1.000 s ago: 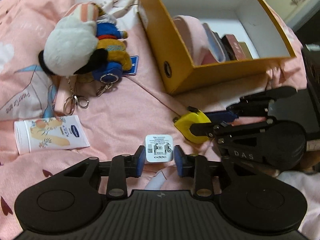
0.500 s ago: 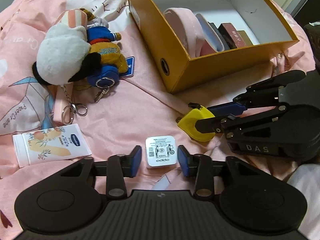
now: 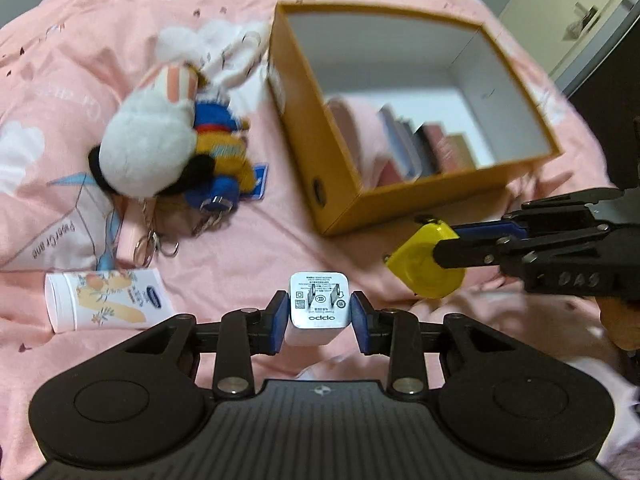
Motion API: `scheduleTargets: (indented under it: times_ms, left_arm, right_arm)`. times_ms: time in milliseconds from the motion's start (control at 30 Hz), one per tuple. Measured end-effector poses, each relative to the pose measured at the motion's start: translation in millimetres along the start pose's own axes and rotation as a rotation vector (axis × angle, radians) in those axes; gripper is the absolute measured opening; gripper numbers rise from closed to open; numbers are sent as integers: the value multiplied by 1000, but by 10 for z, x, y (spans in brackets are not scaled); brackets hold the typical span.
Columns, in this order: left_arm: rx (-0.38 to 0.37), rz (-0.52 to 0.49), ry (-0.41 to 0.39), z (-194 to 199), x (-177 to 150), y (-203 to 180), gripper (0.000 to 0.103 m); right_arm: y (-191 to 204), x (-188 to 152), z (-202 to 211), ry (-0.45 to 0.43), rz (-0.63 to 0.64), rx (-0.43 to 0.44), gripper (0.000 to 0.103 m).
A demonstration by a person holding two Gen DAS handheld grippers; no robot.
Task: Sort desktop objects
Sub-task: 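Carry the tape measure and charger toward the orange box with both grippers, then lower the tape measure into the orange box and open the right gripper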
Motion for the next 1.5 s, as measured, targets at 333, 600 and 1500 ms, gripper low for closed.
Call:
scheduleTargets:
  times_ms: [333, 600, 1500]
  left_arm:
    - [-50, -39, -137, 381, 476, -226, 38]
    - [-81, -27, -199, 381, 897, -352, 38]
    - [-86, -48, -144, -74, 1347, -529, 38]
  right_arm:
    - [-263, 498, 890, -200, -70, 34, 21]
    - [-941, 720, 702, -232, -246, -82, 21]
    - [-1333, 749, 168, 19, -230, -127, 33]
Point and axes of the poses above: each gripper's, at about its wrist camera, not at the fingertips, and z roughly against the way its jaws point, y to its left, x to its top, the point moved 8 cm from there along -z, roughly the way its jaws point, and after that the axes turned 14 degrees about -z, right-handed, at the moved point
